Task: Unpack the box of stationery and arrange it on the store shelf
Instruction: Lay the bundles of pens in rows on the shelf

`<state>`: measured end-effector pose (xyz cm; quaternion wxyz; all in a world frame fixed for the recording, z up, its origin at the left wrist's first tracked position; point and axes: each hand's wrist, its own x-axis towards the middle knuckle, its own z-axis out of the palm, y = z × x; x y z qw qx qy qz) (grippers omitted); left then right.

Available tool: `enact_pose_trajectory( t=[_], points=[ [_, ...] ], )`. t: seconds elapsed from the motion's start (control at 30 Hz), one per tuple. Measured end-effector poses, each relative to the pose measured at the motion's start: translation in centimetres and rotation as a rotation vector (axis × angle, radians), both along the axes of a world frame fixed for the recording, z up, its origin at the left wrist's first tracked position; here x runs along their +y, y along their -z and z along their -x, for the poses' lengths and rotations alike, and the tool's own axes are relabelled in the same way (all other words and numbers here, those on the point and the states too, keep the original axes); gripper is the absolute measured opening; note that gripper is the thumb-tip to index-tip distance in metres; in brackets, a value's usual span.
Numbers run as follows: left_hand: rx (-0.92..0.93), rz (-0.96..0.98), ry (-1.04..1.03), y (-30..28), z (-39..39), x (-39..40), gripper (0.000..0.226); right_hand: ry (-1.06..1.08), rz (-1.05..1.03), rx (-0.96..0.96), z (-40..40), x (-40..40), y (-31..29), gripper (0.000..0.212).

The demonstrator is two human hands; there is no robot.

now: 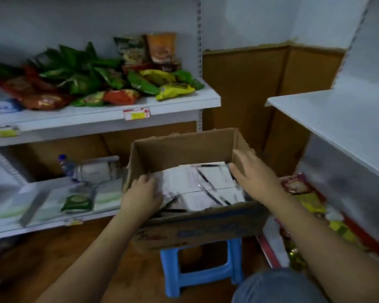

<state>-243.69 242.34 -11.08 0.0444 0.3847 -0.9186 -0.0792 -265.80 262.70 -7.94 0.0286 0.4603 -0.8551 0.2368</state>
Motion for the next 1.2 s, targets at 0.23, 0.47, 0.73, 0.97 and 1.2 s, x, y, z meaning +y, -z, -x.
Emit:
enact_pose_trajectory(
  t=[0.23,0.47,0.73,0.97,1.2],
  points=[
    [-0.444,-0.502,0.035,3.5,-0.7,2.6,0.098,-0.037,-0.836,-0.267,-0.6,-1.4,7.1,0.125],
    [-0.485,-0.467,0.065,3.7,-0.6,2.7,0.101,-0.164,-0.816,-0.312,-1.7,-0.4,7.1,0.083],
    [-0.632,-0.326,0.332,3.8,1.5,-0.5,0.068,-0.406,-1.016,-0.372,-1.3,-2.6,6.3,0.034],
    [-0.725,-0.396,0.549,3.5,5.2,-1.5,0.078,-0.497,-1.138,-0.381,0.1,-5.0,5.7,0.032],
    [-0.704,-0.425,0.618,4.1,5.9,-1.7,0.071,-0.477,-1.159,-0.477,-0.3,-5.4,5.8,0.044]
  ],
)
